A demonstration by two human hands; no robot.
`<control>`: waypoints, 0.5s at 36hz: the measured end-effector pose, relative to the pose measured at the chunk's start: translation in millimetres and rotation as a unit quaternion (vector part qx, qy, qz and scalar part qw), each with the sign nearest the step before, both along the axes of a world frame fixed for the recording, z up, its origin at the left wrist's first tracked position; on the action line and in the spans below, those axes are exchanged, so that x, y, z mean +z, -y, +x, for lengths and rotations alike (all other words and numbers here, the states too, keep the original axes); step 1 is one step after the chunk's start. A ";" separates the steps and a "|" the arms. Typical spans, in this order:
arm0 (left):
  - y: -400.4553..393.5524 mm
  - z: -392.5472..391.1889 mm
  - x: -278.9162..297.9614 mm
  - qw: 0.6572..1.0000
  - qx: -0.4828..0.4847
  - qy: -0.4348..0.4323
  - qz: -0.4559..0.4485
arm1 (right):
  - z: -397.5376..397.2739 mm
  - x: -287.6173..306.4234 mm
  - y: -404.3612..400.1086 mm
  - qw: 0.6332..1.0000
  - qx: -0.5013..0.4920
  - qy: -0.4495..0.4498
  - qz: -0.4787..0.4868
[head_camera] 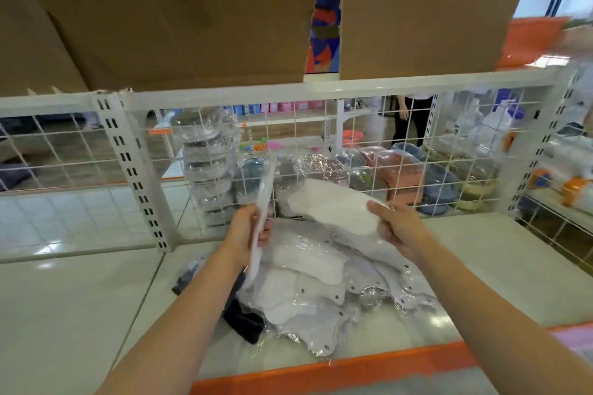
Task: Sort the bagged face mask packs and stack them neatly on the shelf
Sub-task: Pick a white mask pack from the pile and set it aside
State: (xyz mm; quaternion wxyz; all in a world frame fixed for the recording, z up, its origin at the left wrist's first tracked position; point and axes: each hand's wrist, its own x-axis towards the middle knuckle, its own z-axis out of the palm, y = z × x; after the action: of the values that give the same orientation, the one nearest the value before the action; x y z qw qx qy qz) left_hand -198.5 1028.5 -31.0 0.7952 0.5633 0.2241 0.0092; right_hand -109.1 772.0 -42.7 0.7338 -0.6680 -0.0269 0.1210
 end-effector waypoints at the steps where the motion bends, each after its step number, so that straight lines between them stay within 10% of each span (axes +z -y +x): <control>1: 0.8 -1.0 -3.3 0.998 0.036 -0.023 0.045 | 3.0 -0.5 3.0 1.000 -0.011 -0.008 0.016; 10: -3.7 -4.3 -17.1 0.977 0.081 -0.068 0.186 | -0.9 -0.3 10.9 0.970 -0.054 -0.122 0.205; 12: -2.0 -5.8 -15.3 0.974 0.079 -0.061 0.202 | -4.5 -5.1 7.8 0.996 -0.046 -0.074 -0.009; 15: -4.1 -6.1 -13.8 0.970 0.085 -0.059 0.220 | 0.1 -23.8 10.1 0.887 -0.032 0.056 -0.457; 18: -10.4 -5.5 -13.7 0.962 0.101 -0.052 0.247 | 1.3 -23.2 11.7 0.928 -0.087 0.084 -0.353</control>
State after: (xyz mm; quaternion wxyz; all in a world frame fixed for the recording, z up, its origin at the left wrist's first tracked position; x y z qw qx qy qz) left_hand -204.1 1038.9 -44.6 0.6134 0.7166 0.3113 0.1151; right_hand -107.8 760.4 -65.9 0.4536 -0.8911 0.0148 0.0018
